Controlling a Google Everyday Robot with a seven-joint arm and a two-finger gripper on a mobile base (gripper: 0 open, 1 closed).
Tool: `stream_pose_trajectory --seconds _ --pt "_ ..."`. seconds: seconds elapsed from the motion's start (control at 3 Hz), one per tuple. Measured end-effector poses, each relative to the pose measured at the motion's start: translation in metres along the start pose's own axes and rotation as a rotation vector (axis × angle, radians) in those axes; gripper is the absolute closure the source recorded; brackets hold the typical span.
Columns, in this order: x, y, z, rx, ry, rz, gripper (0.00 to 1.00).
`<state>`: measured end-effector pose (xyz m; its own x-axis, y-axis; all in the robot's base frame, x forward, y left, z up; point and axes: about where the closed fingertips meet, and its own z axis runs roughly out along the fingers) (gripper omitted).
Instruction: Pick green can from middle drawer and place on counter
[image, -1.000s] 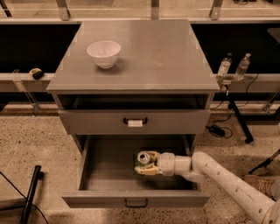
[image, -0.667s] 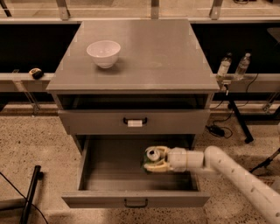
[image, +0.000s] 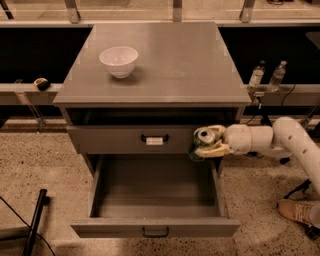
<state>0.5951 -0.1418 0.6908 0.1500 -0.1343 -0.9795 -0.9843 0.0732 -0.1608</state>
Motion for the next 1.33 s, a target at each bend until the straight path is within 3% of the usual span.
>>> stream_pose_trajectory --seconds 0.33,0.67,1.0,1.33 --pt "-0.048 -0.027 -0.034 -0.008 -0.092 -0.059 1.0" --pt "-0.068 -0.043 -0.055 0.035 -0.093 -0.115 1.0" --pt "-0.068 -0.042 -0.055 0.035 -0.093 -0.115 1.0" --pt "-0.086 -0.025 -0.043 -0.004 -0.047 -0.144 1.0"
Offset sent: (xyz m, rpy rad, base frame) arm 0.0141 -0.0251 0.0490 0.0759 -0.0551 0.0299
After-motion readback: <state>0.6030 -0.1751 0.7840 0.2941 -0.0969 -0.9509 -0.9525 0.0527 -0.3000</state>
